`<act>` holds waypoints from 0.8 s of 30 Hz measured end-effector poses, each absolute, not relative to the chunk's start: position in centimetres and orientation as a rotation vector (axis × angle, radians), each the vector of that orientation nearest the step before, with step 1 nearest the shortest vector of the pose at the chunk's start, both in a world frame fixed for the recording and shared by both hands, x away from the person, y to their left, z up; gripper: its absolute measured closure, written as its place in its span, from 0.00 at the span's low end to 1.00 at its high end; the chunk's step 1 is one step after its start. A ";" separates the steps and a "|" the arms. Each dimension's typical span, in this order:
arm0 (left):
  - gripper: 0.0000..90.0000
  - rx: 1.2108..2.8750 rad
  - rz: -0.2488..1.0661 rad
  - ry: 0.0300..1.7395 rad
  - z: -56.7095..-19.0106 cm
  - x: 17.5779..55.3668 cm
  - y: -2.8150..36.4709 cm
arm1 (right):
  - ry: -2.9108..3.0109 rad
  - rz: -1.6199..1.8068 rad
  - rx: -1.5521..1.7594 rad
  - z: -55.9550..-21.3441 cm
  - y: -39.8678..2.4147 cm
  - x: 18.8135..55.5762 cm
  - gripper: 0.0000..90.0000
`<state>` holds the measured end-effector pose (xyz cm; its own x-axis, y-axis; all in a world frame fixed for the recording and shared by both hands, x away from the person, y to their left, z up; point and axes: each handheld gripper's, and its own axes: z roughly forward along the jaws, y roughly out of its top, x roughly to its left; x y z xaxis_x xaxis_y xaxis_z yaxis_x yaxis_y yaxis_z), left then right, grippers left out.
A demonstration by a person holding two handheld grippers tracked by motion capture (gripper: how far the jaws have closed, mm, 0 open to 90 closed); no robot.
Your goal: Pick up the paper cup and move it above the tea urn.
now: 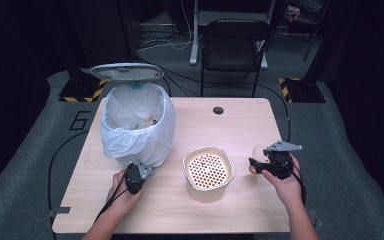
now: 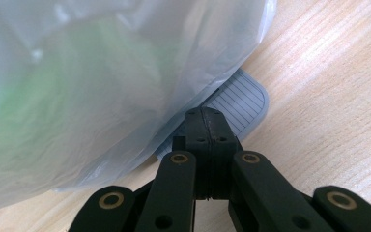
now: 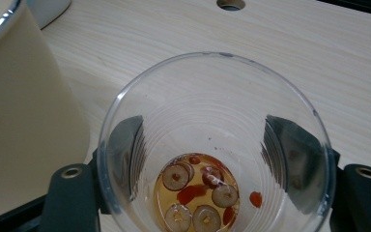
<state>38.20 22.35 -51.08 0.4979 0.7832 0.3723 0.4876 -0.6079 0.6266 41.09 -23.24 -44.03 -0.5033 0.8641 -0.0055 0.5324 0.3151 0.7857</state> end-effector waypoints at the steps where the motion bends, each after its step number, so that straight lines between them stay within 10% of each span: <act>1: 1.00 2.303 0.900 1.047 -51.1 38.2 22.4 | 2.169 1.048 1.222 -43.9 -23.1 41.2 0.35; 24: 1.00 2.305 0.896 1.047 -51.1 38.2 22.4 | 2.292 1.107 0.942 -38.8 -18.3 46.4 0.36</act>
<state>38.22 22.38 -51.06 0.5005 0.7818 0.3718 0.4878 -0.6095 0.6250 46.41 -18.29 -38.78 -0.6797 0.7290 -0.0804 0.3903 0.4524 0.8019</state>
